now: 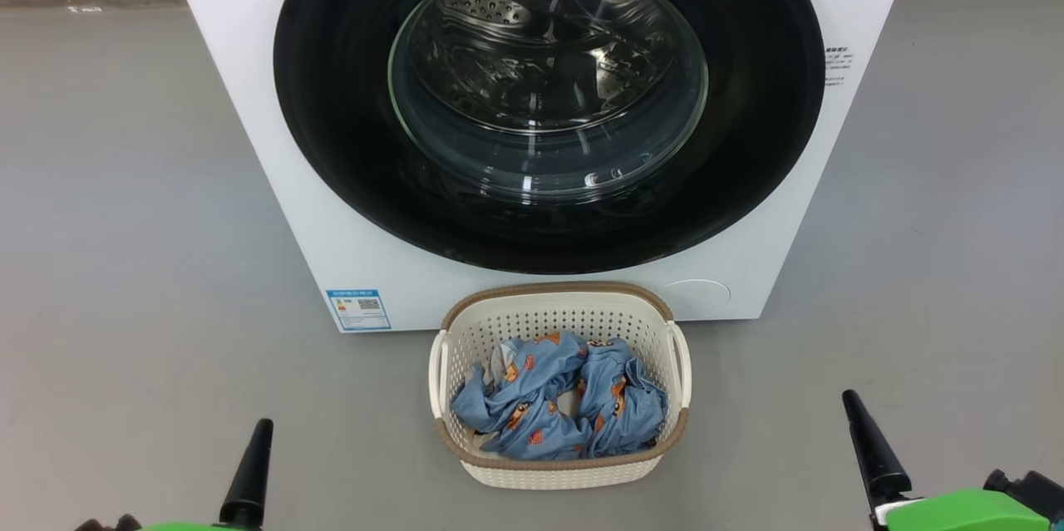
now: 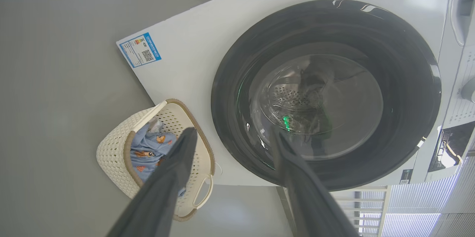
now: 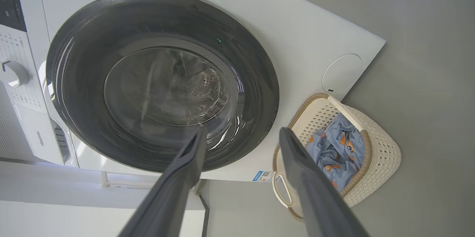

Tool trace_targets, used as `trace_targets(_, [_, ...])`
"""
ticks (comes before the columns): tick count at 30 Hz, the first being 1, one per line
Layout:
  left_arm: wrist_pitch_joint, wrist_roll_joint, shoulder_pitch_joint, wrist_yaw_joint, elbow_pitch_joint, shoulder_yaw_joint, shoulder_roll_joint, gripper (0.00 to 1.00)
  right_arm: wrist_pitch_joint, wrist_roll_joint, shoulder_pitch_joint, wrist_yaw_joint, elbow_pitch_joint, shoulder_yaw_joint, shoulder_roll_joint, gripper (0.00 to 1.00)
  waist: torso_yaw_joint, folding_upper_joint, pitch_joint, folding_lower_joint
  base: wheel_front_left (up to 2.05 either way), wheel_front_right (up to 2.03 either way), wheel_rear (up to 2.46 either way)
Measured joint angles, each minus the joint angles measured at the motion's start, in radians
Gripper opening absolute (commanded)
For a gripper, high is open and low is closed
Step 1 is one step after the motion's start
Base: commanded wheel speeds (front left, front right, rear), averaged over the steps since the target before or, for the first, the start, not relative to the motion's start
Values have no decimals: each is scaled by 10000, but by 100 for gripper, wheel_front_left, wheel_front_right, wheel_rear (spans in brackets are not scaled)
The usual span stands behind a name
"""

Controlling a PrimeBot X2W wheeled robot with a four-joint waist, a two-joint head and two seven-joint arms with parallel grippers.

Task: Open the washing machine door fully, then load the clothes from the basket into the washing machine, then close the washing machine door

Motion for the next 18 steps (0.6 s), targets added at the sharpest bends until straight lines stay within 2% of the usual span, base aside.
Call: trace_targets(18, [-497, 2437, 217, 31, -376, -282, 17, 100, -508, -2220, 4, 0, 50, 203, -178, 100, 110, 0, -75, 0, 0, 0, 0])
